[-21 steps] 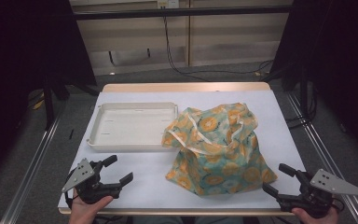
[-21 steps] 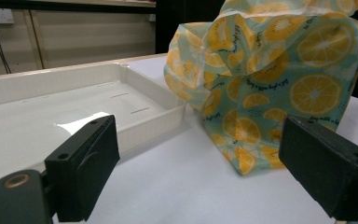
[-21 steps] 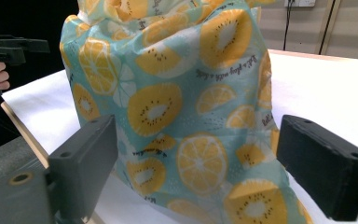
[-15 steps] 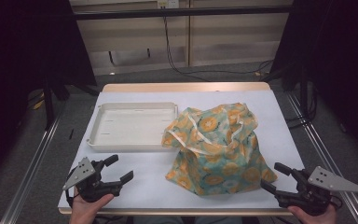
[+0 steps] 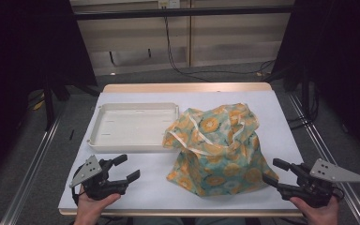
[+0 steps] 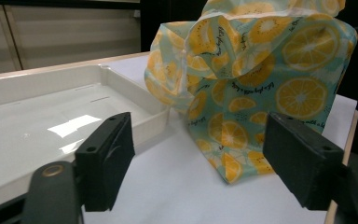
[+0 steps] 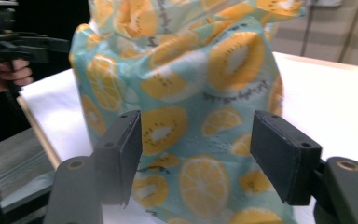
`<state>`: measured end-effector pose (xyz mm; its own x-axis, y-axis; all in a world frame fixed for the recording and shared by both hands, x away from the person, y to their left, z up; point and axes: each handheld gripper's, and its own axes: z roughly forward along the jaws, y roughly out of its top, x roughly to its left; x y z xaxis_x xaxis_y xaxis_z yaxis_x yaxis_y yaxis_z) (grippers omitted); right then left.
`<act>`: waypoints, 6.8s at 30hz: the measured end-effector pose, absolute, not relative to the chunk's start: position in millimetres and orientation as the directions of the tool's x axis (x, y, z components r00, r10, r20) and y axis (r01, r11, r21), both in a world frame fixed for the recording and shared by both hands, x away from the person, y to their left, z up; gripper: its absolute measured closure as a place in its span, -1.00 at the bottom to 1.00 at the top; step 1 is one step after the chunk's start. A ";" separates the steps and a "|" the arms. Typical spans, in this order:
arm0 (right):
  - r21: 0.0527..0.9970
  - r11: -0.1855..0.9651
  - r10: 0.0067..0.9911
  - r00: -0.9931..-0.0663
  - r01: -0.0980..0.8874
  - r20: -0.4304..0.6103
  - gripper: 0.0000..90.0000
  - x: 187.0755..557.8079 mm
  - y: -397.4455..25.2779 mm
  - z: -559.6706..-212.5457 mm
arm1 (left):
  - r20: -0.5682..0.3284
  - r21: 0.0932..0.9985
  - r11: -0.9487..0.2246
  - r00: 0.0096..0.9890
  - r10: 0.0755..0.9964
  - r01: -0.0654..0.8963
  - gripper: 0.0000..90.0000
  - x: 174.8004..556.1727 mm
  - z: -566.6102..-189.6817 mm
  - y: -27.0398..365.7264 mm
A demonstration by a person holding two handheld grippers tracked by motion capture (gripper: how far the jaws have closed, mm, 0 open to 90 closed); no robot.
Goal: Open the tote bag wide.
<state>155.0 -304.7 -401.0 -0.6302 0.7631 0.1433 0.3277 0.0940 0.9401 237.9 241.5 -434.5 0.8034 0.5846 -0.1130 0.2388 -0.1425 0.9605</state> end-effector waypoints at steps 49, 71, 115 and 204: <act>0.915 0.175 0.722 -0.679 0.365 0.133 -0.55 310.2 -269.5 -306.2 | -0.151 0.961 -0.162 0.915 0.374 0.225 -0.22 344.3 -368.9 122.3; 0.882 0.234 0.640 -0.747 0.410 0.178 0.97 323.2 -261.5 -328.6 | -0.202 0.939 -0.231 0.951 0.233 0.256 1.00 340.2 -369.6 104.0; 0.900 0.189 0.622 -0.757 0.393 0.200 0.91 187.6 -285.6 -387.7 | -0.179 0.875 -0.461 0.983 -0.027 0.147 1.00 239.3 -435.9 72.7; 0.894 0.090 0.845 -0.508 0.440 0.166 0.97 269.6 -332.0 -396.9 | -0.128 0.821 -0.562 0.992 -0.006 0.103 1.00 238.3 -454.6 66.6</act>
